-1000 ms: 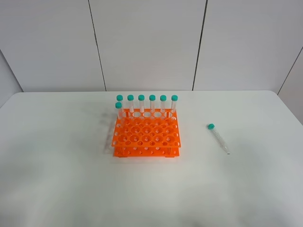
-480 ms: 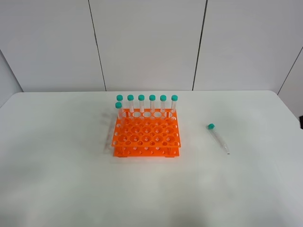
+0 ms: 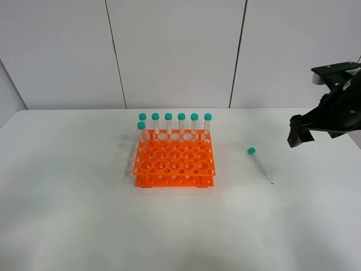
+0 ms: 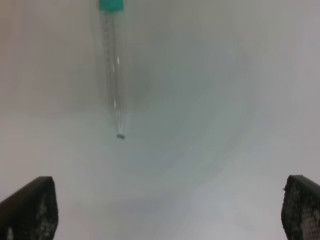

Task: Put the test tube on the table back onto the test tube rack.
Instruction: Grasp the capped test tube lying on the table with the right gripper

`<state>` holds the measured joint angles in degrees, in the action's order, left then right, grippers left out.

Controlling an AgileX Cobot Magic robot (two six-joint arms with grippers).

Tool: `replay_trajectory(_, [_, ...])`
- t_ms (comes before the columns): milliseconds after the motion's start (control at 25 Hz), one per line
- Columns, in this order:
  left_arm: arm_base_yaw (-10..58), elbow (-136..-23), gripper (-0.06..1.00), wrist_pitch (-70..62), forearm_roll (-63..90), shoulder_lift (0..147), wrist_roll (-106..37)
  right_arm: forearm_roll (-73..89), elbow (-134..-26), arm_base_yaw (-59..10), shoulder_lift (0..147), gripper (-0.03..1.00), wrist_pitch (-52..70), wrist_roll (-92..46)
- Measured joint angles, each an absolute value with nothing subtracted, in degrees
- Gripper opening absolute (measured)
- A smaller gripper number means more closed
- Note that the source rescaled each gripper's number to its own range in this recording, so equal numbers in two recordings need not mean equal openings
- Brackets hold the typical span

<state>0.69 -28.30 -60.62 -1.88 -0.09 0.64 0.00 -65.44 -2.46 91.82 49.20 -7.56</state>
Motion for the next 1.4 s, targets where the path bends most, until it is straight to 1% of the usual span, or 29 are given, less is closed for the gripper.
replay_trajectory(200, [0.69,-28.30,0.85,-60.62,-1.88,-0.09,0.64,4.34,-72.10,-2.46,102.36,0.98,49.01,-11.68])
replay_trajectory(360, [0.69,-28.30,0.85,-60.62,-1.88,-0.09,0.64,9.82,-72.73,-2.46,107.28,0.98,47.96,-14.93])
replay_trajectory(520, [0.69,-28.30,0.85,-60.62,-1.88,-0.09,0.64,10.63,-72.73,-3.02,108.31,0.98,47.39,-15.63])
replay_trajectory(760, [0.69,-28.30,0.85,-60.62,-1.88,-0.09,0.64,8.98,-72.73,-6.63,108.31,0.98,45.90,-14.23])
replay_trajectory(1000, [0.69,-28.30,0.85,-60.62,-1.88,-0.09,0.64,6.29,-72.73,-5.02,108.37,0.98,44.32,-11.69])
replay_trajectory(1240, [0.69,-28.30,0.85,-60.62,-1.88,-0.09,0.64,8.78,-72.74,-4.63,112.31,0.97,43.20,-13.08])
replay_trajectory(1400, [0.69,-28.30,0.85,-60.62,-1.88,-0.09,0.64,10.09,-72.74,-4.61,115.20,0.96,40.09,-13.14])
